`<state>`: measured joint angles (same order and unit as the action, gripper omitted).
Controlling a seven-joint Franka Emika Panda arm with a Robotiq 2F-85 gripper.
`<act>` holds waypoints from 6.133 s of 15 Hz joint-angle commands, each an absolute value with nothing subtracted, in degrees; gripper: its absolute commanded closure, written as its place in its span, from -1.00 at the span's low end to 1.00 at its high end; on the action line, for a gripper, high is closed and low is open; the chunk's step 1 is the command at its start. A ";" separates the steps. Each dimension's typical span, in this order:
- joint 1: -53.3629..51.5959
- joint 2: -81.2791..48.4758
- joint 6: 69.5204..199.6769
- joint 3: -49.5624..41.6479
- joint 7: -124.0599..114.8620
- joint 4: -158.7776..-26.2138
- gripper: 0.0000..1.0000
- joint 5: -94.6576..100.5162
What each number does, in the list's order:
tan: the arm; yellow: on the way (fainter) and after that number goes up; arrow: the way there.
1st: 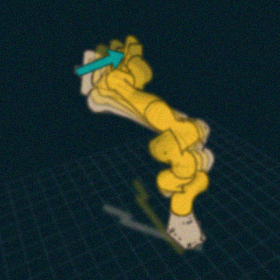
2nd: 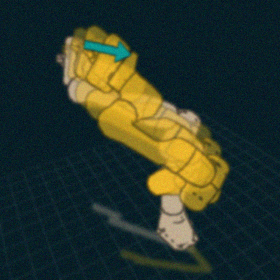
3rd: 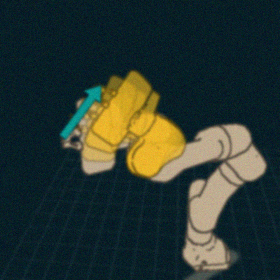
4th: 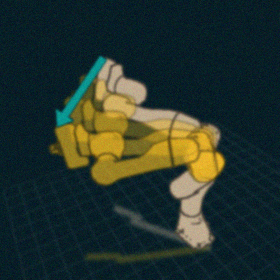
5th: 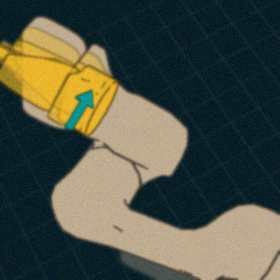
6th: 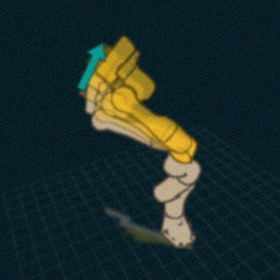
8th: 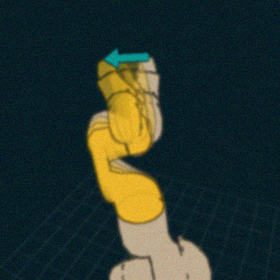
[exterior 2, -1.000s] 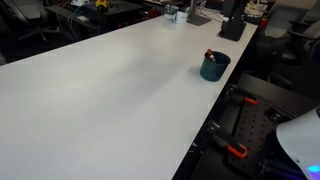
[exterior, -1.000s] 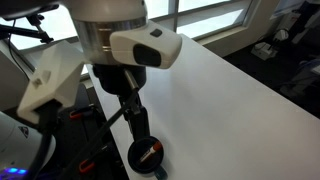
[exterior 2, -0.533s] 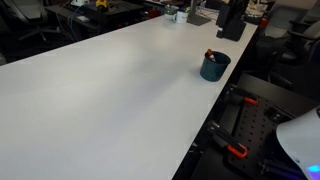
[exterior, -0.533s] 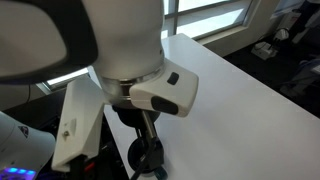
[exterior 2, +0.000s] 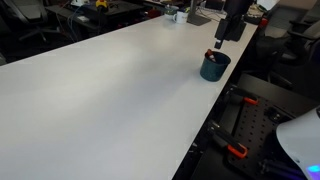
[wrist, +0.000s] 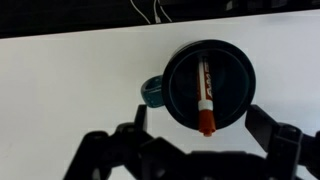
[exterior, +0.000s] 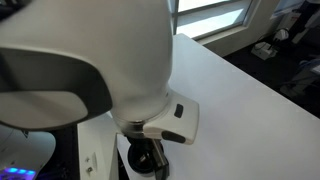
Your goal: Place the marker on the table
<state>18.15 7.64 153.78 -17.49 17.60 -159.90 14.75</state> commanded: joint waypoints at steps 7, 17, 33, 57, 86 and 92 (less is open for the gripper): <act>17.69 -1.32 165.00 -18.36 29.25 -159.73 -1.00 7.20; 17.86 -1.48 163.95 -16.79 32.83 -159.24 -1.00 1.08; 16.03 5.41 153.62 -17.03 31.55 -159.37 -0.13 1.26; 16.90 -2.35 160.42 -16.78 38.09 -159.20 0.18 -2.70; 18.17 -0.25 159.33 -17.02 40.87 -159.31 0.91 3.71; 15.87 9.69 149.11 -15.28 25.01 -159.92 0.91 17.85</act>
